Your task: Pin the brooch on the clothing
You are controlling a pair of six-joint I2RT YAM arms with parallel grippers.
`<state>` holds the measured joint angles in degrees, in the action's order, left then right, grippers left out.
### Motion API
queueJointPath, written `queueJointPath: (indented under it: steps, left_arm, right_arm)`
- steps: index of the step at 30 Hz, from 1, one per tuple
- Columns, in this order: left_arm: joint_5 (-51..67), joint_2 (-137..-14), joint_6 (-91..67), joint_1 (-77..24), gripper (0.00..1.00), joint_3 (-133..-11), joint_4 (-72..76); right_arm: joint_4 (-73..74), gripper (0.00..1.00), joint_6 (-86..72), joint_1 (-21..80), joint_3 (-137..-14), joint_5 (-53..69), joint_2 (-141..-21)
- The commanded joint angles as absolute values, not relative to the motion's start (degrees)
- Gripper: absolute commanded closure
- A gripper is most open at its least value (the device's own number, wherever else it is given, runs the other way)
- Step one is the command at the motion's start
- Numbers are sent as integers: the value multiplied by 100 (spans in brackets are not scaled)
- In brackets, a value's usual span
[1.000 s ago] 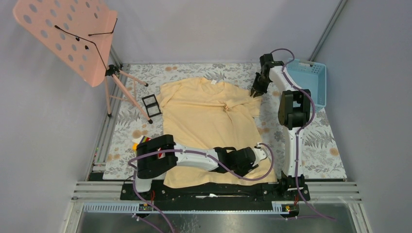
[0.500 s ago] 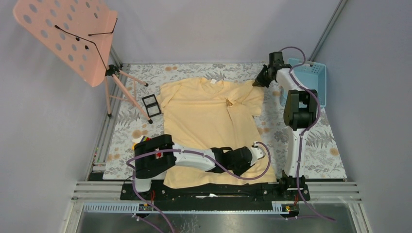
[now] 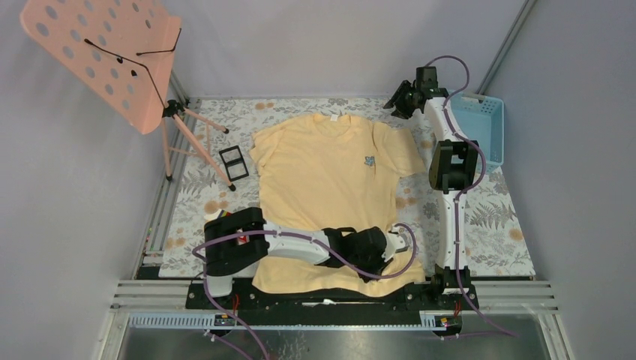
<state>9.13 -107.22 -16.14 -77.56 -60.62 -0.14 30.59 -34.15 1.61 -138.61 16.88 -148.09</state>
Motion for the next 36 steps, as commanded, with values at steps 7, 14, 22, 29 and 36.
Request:
queueJointPath:
  steps: [7,14,22,29,36]
  left_arm:
    - [988,-9626,-1960,-7266,13,-7132,-1374]
    - [202,-9075,-1849,-6136,2,-8009,-2600]
    - [-301,-9467,-1858,-4447,1,-8378,-3076]
    - [-172,-10109,-2221,-3159,1,-8493,-3015]
    - [183,-10489,-2450,-2457,1,-8525,-2904]
  right_arm:
    - [3152,12,-2382,35,-13367,1754,-13601]
    - [4140,9,-1590,35,-12637,1069,-12641]
    - [4150,15,-1541,40,-10708,736,-11891]
    - [3961,19,-1386,40,-9293,211,-11353]
    - [4000,26,-1716,-138,-9032,175,-11535]
